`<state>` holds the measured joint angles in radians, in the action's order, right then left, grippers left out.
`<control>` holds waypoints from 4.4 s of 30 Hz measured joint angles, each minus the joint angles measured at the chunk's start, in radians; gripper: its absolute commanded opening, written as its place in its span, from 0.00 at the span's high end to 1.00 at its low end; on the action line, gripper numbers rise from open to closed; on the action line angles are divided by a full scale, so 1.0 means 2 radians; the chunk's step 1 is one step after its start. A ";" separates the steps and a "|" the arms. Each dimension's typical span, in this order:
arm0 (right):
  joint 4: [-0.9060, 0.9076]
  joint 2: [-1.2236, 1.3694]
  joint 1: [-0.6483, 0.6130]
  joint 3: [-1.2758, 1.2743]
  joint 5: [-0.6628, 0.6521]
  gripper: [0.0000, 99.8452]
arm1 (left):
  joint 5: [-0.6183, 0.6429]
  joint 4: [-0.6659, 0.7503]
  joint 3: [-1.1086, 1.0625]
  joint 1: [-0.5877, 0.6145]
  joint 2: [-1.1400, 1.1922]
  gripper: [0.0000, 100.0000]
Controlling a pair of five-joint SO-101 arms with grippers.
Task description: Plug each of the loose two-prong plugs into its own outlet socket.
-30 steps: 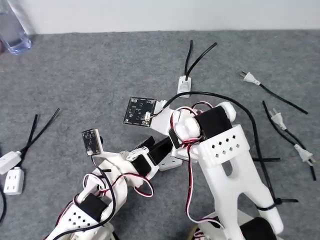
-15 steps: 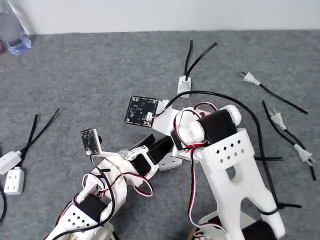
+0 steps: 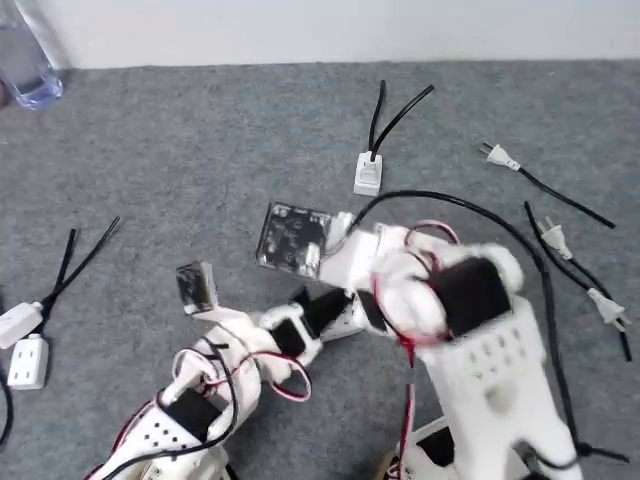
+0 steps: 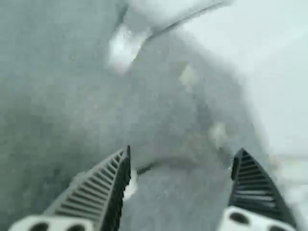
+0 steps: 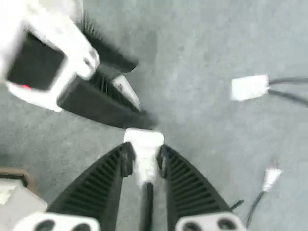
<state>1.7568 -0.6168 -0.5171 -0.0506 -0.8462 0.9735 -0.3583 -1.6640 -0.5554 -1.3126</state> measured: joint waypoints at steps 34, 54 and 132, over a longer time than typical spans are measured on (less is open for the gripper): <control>0.000 0.143 0.061 0.031 -0.104 0.99 | -0.076 -0.017 -0.017 0.281 -0.002 0.68; -0.014 0.315 -0.030 0.031 -0.248 0.99 | -0.080 -0.088 -0.017 0.387 -0.002 0.68; -0.222 0.320 -0.055 -0.152 -0.269 0.99 | -0.080 -0.088 -0.017 0.387 -0.002 0.68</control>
<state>1.3119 0.0230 -0.6276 -0.3544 -1.3848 0.8140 -0.5347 -1.6978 0.2194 -1.3157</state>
